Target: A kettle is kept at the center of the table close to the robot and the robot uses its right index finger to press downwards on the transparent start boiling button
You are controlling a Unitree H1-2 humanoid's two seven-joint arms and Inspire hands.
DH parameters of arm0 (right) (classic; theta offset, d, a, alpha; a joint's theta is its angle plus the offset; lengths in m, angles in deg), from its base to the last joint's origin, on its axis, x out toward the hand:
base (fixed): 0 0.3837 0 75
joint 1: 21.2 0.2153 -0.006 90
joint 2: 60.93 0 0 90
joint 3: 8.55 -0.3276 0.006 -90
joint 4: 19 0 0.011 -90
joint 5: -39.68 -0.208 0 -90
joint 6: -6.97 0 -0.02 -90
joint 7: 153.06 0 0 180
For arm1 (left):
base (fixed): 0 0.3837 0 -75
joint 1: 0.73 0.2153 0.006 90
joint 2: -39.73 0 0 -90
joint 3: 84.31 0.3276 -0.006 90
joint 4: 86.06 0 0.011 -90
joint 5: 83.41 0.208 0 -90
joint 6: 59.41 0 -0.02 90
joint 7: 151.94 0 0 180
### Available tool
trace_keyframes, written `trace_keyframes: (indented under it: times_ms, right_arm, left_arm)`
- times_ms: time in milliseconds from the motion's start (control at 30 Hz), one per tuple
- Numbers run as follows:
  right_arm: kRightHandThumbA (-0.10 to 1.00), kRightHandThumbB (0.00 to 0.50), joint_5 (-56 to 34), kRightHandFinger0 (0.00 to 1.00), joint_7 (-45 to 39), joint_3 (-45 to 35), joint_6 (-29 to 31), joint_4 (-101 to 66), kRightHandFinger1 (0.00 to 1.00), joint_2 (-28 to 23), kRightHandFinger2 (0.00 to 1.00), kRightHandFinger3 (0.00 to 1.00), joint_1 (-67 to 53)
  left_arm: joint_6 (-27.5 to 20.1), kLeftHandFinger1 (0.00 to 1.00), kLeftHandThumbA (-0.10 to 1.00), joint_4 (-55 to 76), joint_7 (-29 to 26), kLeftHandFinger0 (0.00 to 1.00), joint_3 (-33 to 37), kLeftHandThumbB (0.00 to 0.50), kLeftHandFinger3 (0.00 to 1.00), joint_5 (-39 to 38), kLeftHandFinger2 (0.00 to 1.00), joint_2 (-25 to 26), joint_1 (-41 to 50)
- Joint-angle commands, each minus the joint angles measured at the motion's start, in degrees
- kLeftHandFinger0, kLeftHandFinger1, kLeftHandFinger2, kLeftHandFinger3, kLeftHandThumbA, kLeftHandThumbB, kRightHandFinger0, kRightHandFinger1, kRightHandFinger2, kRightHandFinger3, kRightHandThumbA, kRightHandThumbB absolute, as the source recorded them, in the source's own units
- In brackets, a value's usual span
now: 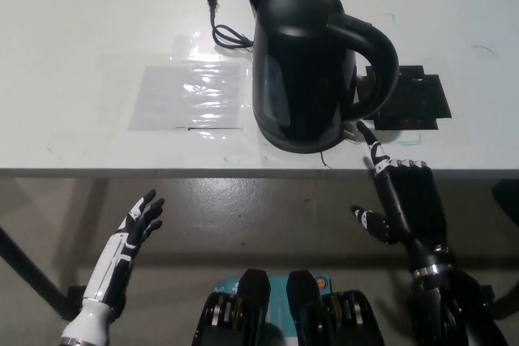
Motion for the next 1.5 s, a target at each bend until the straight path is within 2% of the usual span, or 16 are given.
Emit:
trace_keyframes:
  times_ms: [0, 300, 433, 633, 867, 933, 1067, 1467]
  right_arm:
    - [1.00, 0.241, 1.2, 0.00, 1.9, 0.3, -0.5, 1.1, 0.00, -0.8, 0.00, 1.00, 2.9]
    - [1.00, 0.248, 1.2, 0.00, 1.7, 0.7, -1.0, 2.6, 0.00, -0.8, 0.00, 1.00, 3.6]
    - [1.00, 0.250, 1.0, 0.00, 1.6, 0.8, -1.3, 3.4, 0.00, -0.7, 0.00, 1.00, 4.2]
    - [1.00, 0.241, 1.0, 0.00, 1.8, 1.2, -1.4, 4.6, 0.00, -0.8, 0.00, 1.00, 5.0]
    - [1.00, 0.253, 1.4, 0.00, 0.8, 1.6, -2.7, 4.5, 0.00, -0.8, 0.00, 1.00, 5.7]
    - [1.00, 0.252, 1.1, 0.00, 0.9, 1.6, -2.5, 4.8, 0.00, -0.9, 0.00, 1.00, 6.0]
    - [1.00, 0.252, 0.7, 0.00, 0.9, 1.7, -2.5, 5.5, 0.00, -0.9, 0.00, 1.00, 6.6]
    - [1.00, 0.240, 0.4, 0.00, 1.2, 1.9, -2.7, 8.2, 0.00, -0.8, 0.00, 1.00, 8.0]
  left_arm:
    - [-2.4, 1.00, 1.00, 2.2, 0.8, 1.00, 0.0, 0.330, 1.00, -0.8, 1.00, 1.0, -1.0]
    - [-2.3, 1.00, 1.00, 2.2, 0.6, 1.00, -0.1, 0.347, 1.00, -0.7, 1.00, 0.9, -1.1]
    - [-2.1, 1.00, 1.00, 2.3, 0.9, 1.00, 0.1, 0.332, 1.00, -1.0, 1.00, 1.0, -1.5]
    - [-1.8, 1.00, 1.00, 2.4, 0.9, 1.00, 0.1, 0.345, 1.00, -1.0, 1.00, 1.1, -1.3]
    - [-2.3, 1.00, 1.00, 2.2, 0.7, 1.00, 0.0, 0.330, 1.00, -0.8, 1.00, 1.1, -1.6]
    - [-2.1, 1.00, 1.00, 2.3, 0.6, 1.00, 0.1, 0.344, 1.00, -0.5, 1.00, 1.1, -1.5]
    - [-2.7, 1.00, 1.00, 1.9, 0.8, 1.00, 0.0, 0.336, 1.00, -1.0, 1.00, 1.1, -1.6]
    - [-2.1, 1.00, 1.00, 2.3, 0.8, 1.00, -0.1, 0.354, 1.00, -1.3, 1.00, 1.1, -1.9]
